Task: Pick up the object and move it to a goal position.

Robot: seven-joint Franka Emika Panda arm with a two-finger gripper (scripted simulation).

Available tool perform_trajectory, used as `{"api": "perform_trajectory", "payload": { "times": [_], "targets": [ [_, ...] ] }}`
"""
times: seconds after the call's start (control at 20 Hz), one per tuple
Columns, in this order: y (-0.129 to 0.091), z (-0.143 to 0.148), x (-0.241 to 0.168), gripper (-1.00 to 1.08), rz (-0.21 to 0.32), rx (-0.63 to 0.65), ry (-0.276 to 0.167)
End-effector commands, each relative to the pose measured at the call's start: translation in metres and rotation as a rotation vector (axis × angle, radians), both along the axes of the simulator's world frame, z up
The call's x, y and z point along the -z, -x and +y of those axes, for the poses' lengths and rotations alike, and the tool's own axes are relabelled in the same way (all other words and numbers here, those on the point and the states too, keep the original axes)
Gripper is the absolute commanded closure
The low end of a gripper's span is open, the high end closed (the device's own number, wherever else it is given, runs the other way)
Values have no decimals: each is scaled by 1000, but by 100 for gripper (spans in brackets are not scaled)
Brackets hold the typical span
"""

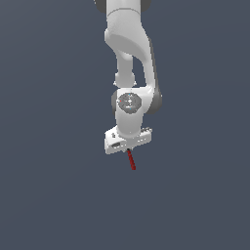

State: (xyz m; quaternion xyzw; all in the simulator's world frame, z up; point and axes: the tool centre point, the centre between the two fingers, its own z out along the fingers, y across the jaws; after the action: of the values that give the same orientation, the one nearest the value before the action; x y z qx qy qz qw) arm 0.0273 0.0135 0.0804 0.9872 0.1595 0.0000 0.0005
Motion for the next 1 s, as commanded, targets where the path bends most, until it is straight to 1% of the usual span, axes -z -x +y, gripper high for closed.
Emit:
{"api": "perform_trajectory", "payload": {
  "times": [0.0, 0.95],
  "targets": [
    [10, -18, -20, 108, -1, 1, 0],
    [89, -166, -188, 108, -1, 0, -3]
  ]
}}
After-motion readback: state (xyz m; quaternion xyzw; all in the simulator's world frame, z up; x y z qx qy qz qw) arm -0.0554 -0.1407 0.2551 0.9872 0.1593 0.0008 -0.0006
